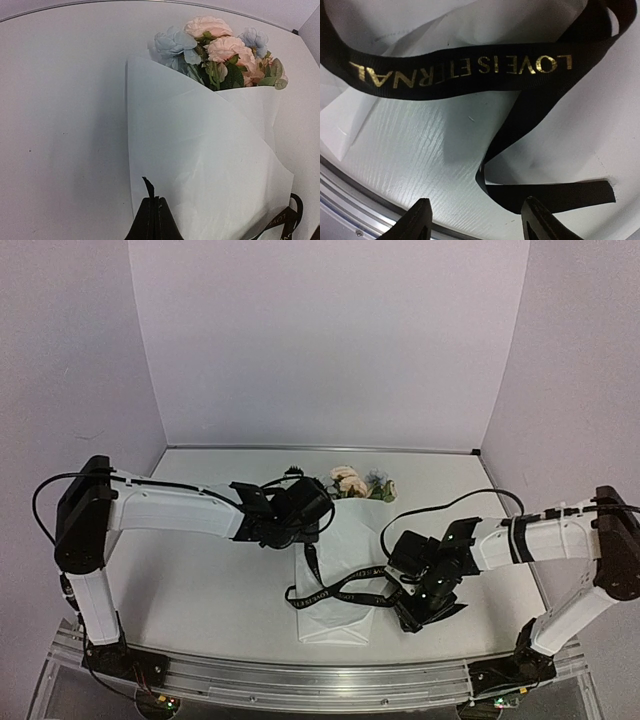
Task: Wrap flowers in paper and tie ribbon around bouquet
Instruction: Cross the ribbon over the folded bouquet.
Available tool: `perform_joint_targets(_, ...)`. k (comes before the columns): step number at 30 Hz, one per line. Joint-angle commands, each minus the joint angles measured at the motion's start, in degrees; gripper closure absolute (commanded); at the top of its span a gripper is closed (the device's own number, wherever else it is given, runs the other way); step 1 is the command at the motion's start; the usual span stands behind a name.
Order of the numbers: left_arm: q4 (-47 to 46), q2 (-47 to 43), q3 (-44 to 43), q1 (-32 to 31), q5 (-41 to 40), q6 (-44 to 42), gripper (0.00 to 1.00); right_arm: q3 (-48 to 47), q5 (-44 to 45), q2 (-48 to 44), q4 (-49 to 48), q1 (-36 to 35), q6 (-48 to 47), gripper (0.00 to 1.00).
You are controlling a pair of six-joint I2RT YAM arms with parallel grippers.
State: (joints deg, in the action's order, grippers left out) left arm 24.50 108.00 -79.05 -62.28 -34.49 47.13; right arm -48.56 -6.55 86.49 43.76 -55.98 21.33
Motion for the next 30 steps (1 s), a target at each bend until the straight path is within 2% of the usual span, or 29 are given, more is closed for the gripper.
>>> perform_joint_targets(1,-4.6,-6.2,4.1,1.5,2.5,-1.7,1.0,-1.7,3.6,3.2,-1.8,-0.7,2.2,0.48)
perform_joint_targets(3,-6.2,-7.9,6.4,1.9,3.3,-2.3,1.0,-2.5,4.1,4.4,-1.7,-0.7,2.8,0.61)
perform_joint_targets(6,-7.8,-9.8,9.0,2.7,4.5,-3.0,1.0,-4.5,6.3,5.2,-0.1,-0.7,3.3,0.92)
perform_joint_targets(8,-8.2,-10.6,10.3,3.6,5.3,-3.4,1.0,-6.7,8.2,5.0,2.1,-0.7,3.2,1.0)
perform_joint_targets(14,-11.5,-13.3,14.9,6.0,8.3,-4.9,1.0,-18.7,7.4,5.1,11.5,0.8,1.1,1.0)
perform_joint_targets(21,-12.0,-16.8,19.2,10.3,10.6,-6.3,1.0,-32.7,-0.9,9.8,19.5,10.0,2.1,1.0)
perform_joint_targets(25,-11.9,-19.9,22.6,13.6,11.9,-6.2,1.0,-35.5,-5.7,11.6,20.3,15.1,4.7,1.0)
perform_joint_targets(30,-9.7,-23.6,26.1,17.9,12.6,-5.8,1.0,-34.3,-7.7,11.3,20.4,19.6,6.7,1.0)
